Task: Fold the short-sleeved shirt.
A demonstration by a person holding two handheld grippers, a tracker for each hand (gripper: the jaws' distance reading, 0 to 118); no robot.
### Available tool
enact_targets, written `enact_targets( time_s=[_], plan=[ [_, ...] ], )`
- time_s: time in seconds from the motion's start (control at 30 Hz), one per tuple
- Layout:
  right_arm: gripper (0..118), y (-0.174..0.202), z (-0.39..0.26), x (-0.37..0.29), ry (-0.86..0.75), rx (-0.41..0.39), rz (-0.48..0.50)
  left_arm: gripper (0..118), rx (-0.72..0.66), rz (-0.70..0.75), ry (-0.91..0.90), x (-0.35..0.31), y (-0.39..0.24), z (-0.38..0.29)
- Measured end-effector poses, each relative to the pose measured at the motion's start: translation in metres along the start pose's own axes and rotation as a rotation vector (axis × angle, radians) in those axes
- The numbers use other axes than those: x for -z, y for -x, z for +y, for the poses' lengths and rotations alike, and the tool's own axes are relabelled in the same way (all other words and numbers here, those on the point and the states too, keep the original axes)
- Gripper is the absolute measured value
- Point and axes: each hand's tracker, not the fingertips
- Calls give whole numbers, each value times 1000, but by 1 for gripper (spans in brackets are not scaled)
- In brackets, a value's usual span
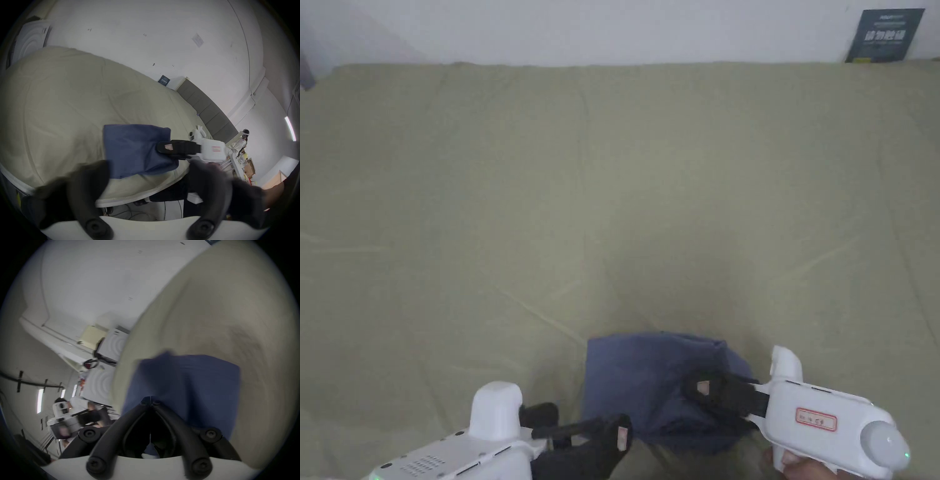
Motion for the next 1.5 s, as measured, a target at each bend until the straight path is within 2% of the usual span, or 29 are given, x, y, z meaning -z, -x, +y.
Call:
enact_targets(
  time_s=[0.03, 0.1, 0.13, 0.23, 0.3, 0.37, 0.47, 0.53, 0.57, 0.6, 0.63, 0.67, 0.7, 0.77, 0.87, 0.97, 1.03, 1.2, 1.3, 1.4, 1.5],
  plan=[
    [0, -12, 2, 1, 13, 29, 0, 113, -13, -24, 5, 1, 9, 0],
    [0, -31, 7, -2, -3, 195, 154, 113, -41, -37, 27, 13, 28, 0],
    [1, -30, 7, -4, 7, 186, 118, 113, -56, -47, 46, 21, 36, 0],
    [1, -28, 12, -2, 25, 109, 114, 113, -154, -145, 81, 54, 59, 0],
    [1, -28, 13, -3, 32, 111, 126, 113, -249, -241, 109, 82, 77, 3],
    [1, -30, 14, -3, 38, 107, 138, 113, -293, -208, 104, 106, 85, 4],
    [1, -31, 15, -3, 43, 105, 142, 113, -366, -333, 37, 123, 90, 9],
    [1, -25, 15, -3, 47, 73, 132, 113, -355, -261, 103, 136, 74, 16],
    [1, -22, 16, -3, 52, 48, 125, 111, -301, -241, 111, 140, 66, 17],
    [1, -21, 16, -4, 49, 30, 115, 102, -254, -189, 127, 143, 56, 19],
    [1, -19, 16, -5, 49, 25, 111, 81, -222, -131, 150, 144, 50, 20],
    [1, -15, 17, -6, 51, 29, 109, 53, -204, -62, 157, 143, 47, 21],
    [1, -15, 18, -7, 52, 41, 113, 38, -208, -4, 161, 142, 48, 21],
    [1, -9, 18, -6, 63, 41, 112, 35, -265, -85, 154, 137, 51, 21],
    [1, 5, 18, -8, 66, -11, 91, 34, -251, -66, 148, 131, 45, 25],
    [1, 26, 14, -19, 44, -39, 92, 33, -298, -106, 92, 103, 62, 35],
    [1, 40, 12, -28, 32, -62, 95, 34, -281, -92, 76, 75, 84, 47],
    [1, 65, 1, -44, 12, -99, 65, 33, -187, 75, -1, -25, 180, 94],
    [1, 75, -6, -45, 4, -106, 56, 33, -203, 114, 59, -70, 250, 129],
    [1, 84, -13, -38, 13, -120, 48, 33, -208, 140, 87, -88, 309, 139],
    [1, 88, -19, -28, 37, -127, 42, 36, -251, 127, 116, -84, 328, 136]
  ],
)
